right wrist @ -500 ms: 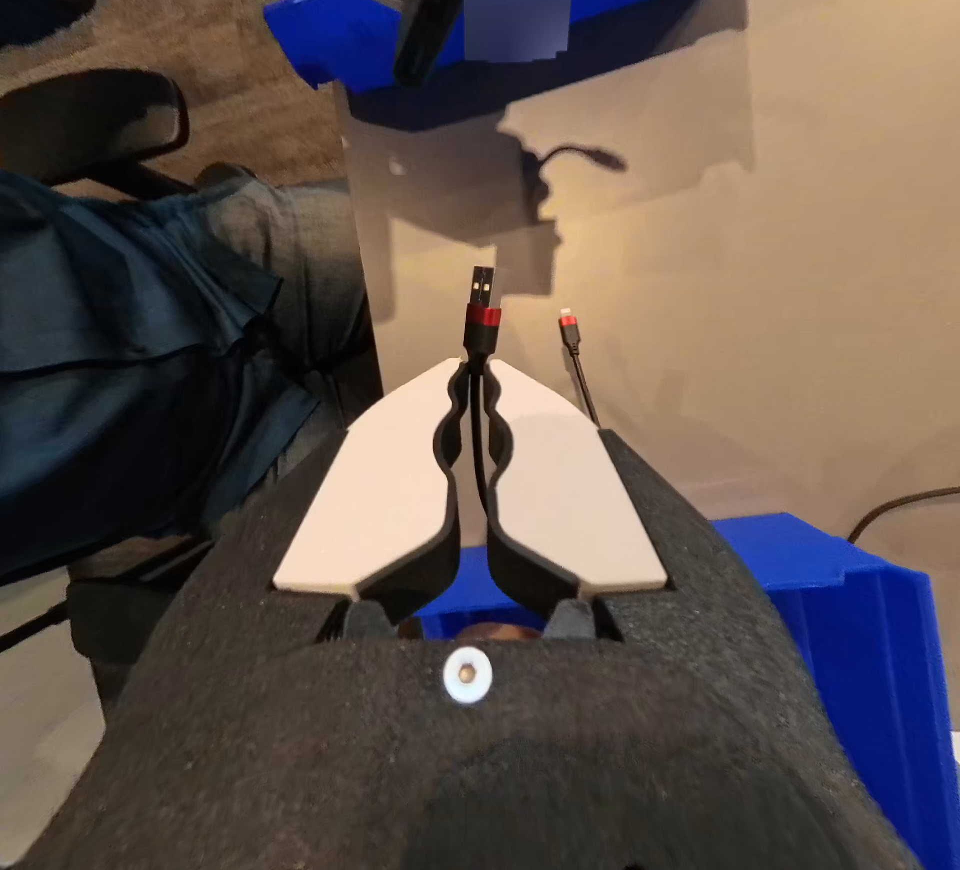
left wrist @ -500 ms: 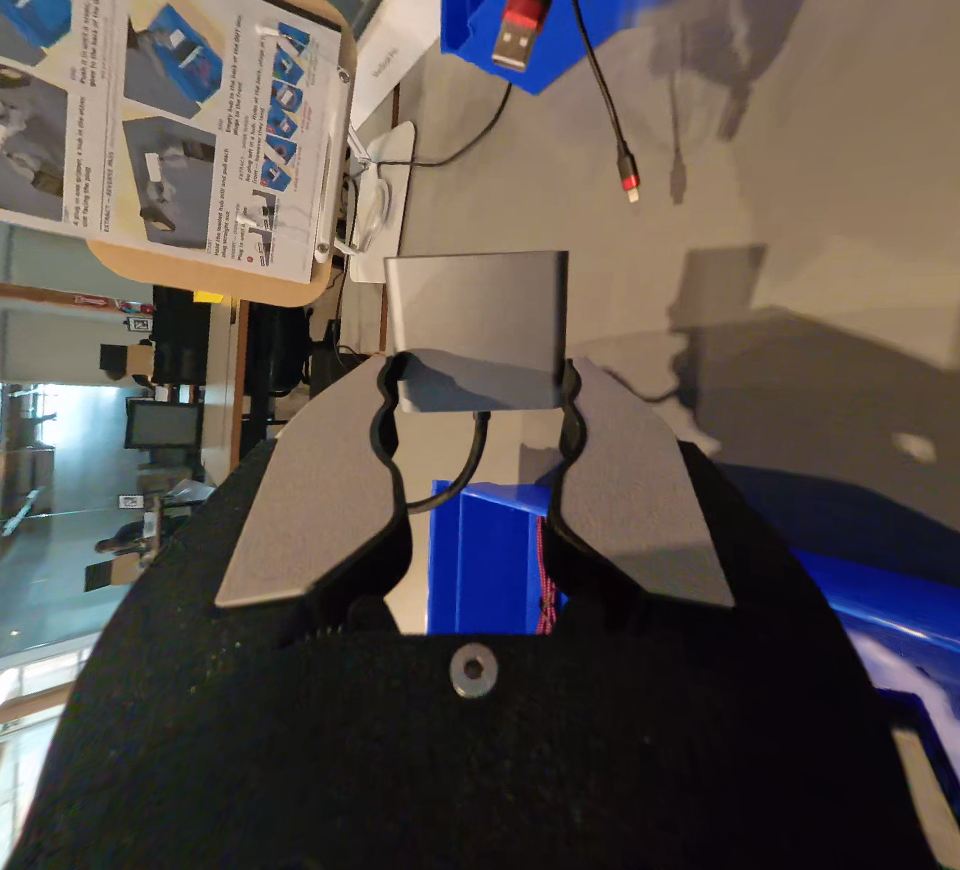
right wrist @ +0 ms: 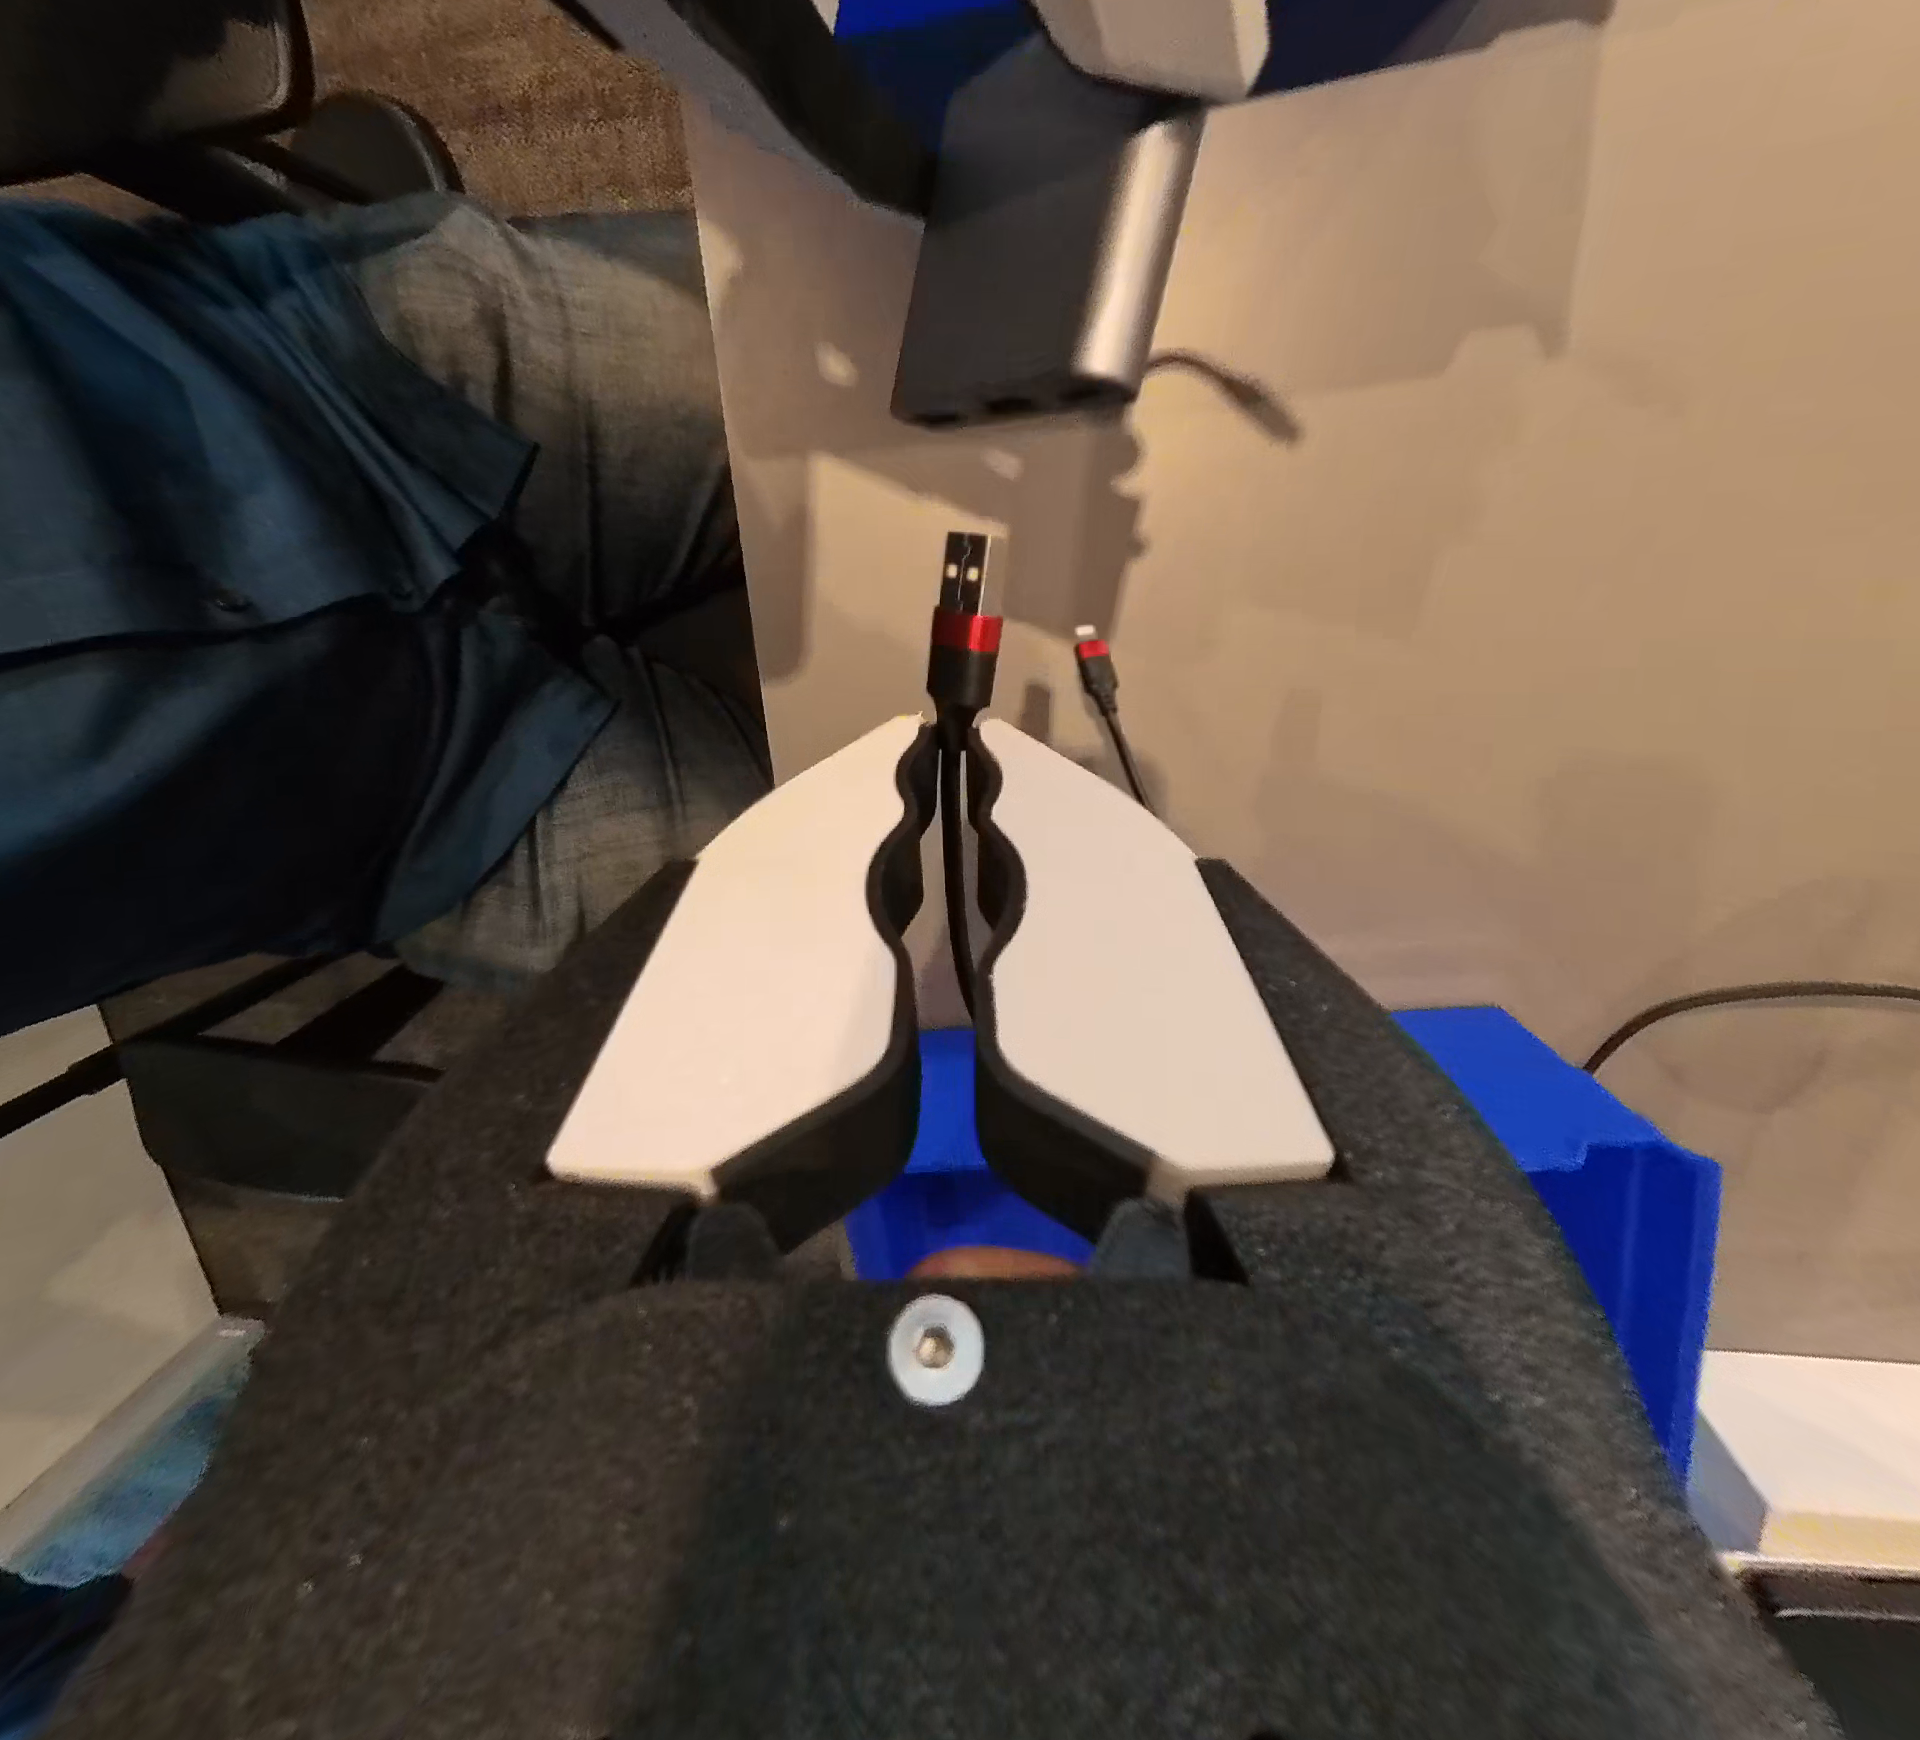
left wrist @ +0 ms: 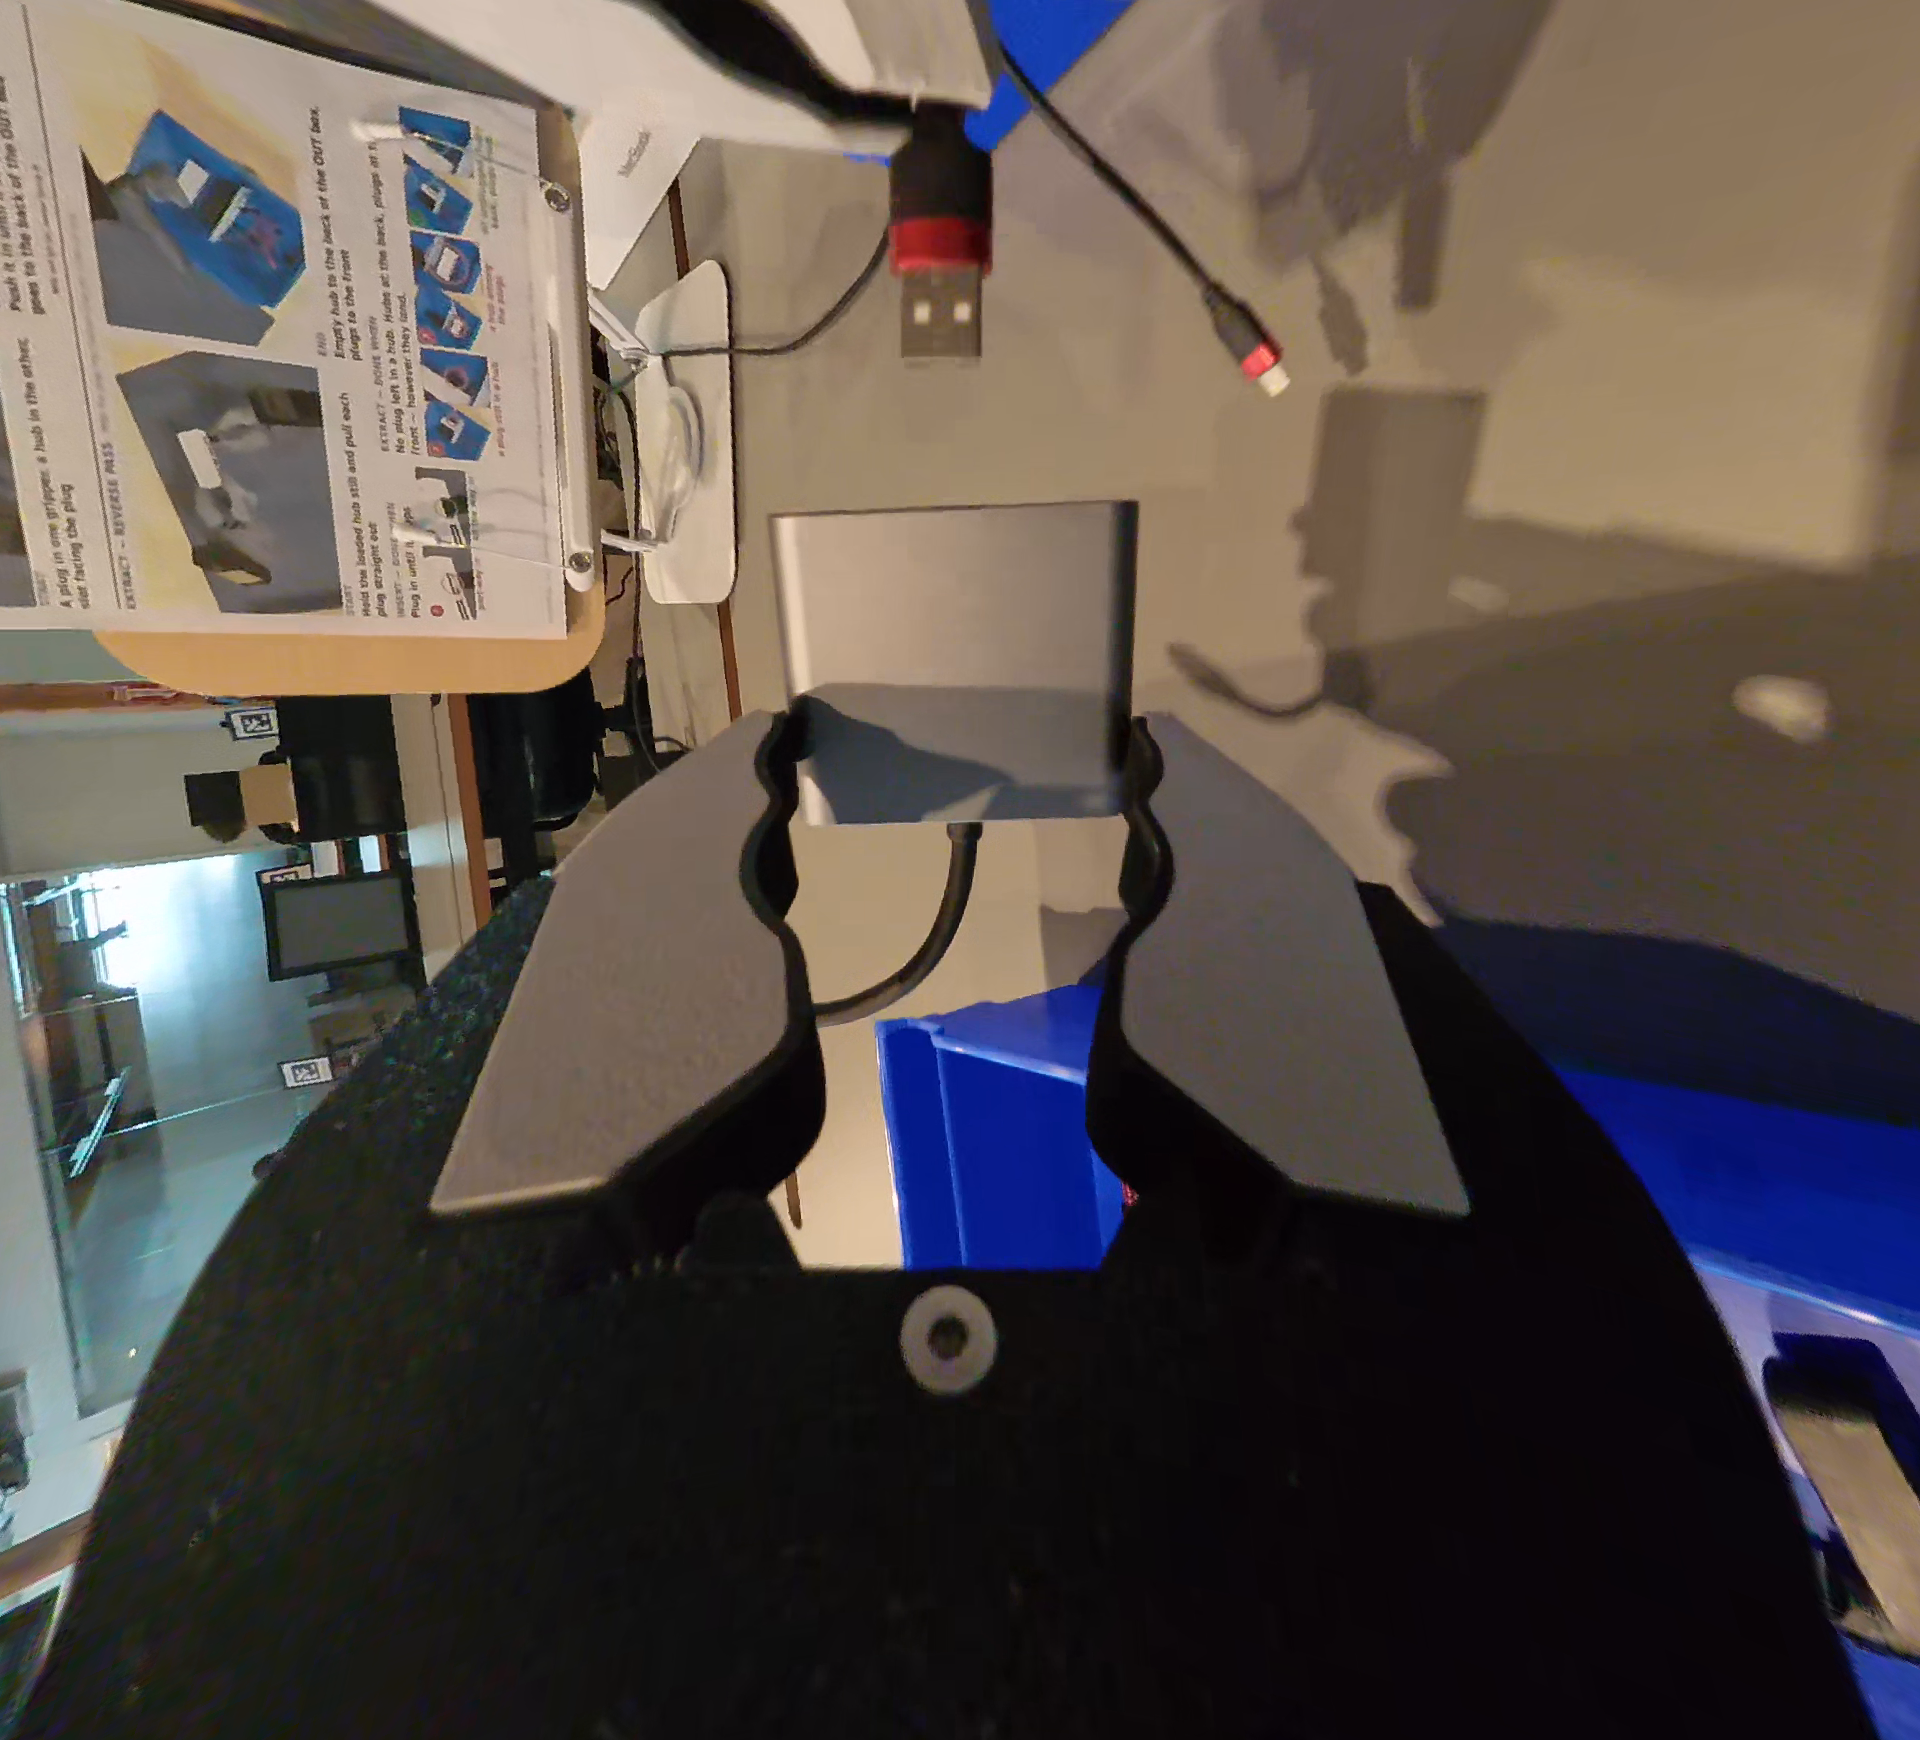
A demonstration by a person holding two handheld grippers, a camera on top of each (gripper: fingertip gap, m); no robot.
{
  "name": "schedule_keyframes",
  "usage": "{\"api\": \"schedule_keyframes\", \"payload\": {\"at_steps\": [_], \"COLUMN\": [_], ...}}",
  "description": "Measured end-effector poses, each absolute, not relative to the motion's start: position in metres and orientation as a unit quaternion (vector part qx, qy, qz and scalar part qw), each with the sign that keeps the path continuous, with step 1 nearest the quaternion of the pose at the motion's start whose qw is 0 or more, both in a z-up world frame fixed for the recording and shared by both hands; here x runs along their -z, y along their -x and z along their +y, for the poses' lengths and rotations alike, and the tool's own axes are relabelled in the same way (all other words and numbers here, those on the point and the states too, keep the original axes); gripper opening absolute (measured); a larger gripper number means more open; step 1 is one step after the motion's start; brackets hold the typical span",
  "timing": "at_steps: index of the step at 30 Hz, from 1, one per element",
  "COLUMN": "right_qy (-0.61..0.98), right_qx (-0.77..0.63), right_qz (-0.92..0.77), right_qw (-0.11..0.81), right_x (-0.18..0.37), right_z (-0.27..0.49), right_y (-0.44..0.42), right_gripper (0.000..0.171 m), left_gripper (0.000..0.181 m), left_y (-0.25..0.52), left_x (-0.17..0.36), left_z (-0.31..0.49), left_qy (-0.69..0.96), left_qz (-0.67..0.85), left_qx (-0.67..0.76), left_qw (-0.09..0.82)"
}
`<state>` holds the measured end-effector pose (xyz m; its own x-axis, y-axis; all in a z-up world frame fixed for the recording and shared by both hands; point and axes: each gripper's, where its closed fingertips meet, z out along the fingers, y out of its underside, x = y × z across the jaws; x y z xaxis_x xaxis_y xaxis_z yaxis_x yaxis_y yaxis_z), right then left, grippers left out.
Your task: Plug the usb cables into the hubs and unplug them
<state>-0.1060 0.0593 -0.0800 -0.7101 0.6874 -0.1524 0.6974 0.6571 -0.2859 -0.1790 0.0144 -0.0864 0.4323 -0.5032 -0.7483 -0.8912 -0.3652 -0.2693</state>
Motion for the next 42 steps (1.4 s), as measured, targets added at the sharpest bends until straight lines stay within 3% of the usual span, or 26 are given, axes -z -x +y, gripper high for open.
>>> {"api": "schedule_keyframes", "payload": {"at_steps": [42], "right_qy": [-0.400], "right_qx": [0.126], "right_qz": [0.908], "right_qw": [0.009], "right_x": [0.092], "right_z": [0.060], "right_y": [0.118], "right_gripper": [0.004], "left_gripper": [0.060], "left_y": [0.174], "left_x": [0.093], "left_z": [0.024], "left_qy": [0.768], "left_qz": [0.449], "left_qx": [-0.310], "left_qw": [0.334]}}
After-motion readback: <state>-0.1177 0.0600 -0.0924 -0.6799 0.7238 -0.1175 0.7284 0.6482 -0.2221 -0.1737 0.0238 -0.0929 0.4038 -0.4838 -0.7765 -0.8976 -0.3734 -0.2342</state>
